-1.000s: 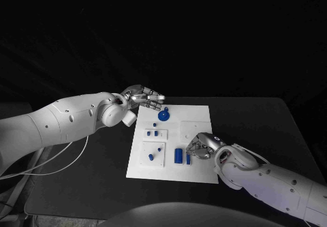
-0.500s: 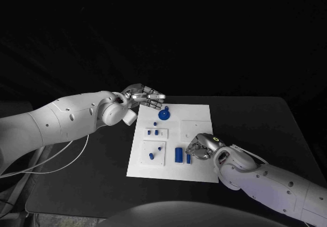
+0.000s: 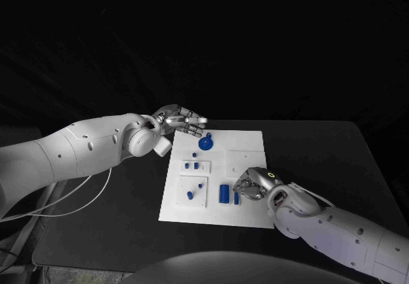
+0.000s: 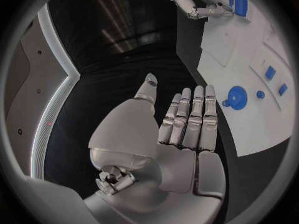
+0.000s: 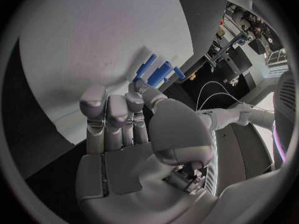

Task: Assemble the parts on the task board

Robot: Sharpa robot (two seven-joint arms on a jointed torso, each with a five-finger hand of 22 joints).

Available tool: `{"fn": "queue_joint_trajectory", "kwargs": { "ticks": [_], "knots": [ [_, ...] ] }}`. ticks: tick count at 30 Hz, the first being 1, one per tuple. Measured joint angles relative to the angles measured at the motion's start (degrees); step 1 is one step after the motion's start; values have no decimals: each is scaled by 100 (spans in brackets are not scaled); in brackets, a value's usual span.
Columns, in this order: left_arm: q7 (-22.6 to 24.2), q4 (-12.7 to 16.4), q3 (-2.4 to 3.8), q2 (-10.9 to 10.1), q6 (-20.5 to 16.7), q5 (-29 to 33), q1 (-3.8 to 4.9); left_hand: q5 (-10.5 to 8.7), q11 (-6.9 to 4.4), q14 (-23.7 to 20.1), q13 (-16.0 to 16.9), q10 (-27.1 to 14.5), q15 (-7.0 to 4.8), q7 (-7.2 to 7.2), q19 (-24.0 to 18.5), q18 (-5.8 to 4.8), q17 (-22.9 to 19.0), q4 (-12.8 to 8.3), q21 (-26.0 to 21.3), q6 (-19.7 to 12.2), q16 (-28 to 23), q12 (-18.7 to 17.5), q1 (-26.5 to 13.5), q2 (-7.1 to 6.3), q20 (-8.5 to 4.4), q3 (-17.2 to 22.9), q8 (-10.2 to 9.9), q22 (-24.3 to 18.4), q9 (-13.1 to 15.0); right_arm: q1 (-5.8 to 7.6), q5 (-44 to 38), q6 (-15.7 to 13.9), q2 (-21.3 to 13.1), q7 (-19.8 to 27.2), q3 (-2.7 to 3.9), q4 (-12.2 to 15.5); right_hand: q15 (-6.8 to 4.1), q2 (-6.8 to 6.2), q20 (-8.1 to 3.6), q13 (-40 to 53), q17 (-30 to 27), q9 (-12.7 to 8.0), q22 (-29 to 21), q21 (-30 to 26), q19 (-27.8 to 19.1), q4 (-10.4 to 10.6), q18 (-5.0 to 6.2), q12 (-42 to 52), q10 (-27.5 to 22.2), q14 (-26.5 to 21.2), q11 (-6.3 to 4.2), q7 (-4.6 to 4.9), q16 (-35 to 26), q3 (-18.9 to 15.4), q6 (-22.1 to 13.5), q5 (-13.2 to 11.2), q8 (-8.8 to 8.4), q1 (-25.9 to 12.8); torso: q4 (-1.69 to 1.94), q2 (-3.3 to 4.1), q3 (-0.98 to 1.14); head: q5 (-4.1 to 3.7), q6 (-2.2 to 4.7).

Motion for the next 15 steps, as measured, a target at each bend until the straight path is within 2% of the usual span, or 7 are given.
{"fn": "queue_joint_trajectory", "kwargs": {
  "ticks": [2,10,13,15],
  "knots": [
    [0,0,0,0,0,0,0,0,0,0,0,0,0,0,0,0,0,0,0,0,0,0,0,0,0,0,0,0,0,-15,50,-57,4,82,-2,-23,0,45,0,0,0,-2,0,0,0,-8,0,0,0,0,0,1,0,-23,-1,0,-1,-1,0,0,0,1,2],
    [-2,-1,0,4,1,-1,0,0,0,0,0,0,0,0,0,0,0,0,0,0,0,0,0,0,0,0,0,0,0,-52,240,-217,-2,282,-21,-58,0,80,0,-1,-20,-7,0,-6,0,-1,0,-25,-1,0,1,1,-41,-64,-1,0,-2,34,2,0,-3,-3,7],
    [-2,-3,0,4,2,-1,0,0,0,0,0,0,0,0,0,0,0,0,0,0,0,0,0,0,0,0,0,0,0,-62,373,-290,-39,354,-26,-54,0,89,0,-74,-132,-8,0,-238,0,26,0,-186,-18,0,19,8,-223,-37,-95,1,-1,26,1,-1,-3,-3,12],
    [-2,-4,0,4,1,-2,0,0,0,0,0,0,0,0,0,0,0,0,0,0,0,0,0,0,0,0,0,0,0,-70,549,-361,-94,427,-6,-28,0,1,0,-111,-213,-9,0,-381,0,91,0,-221,-44,0,43,18,-326,5,-248,41,15,-120,0,-4,-7,-3,18]
  ]
}}
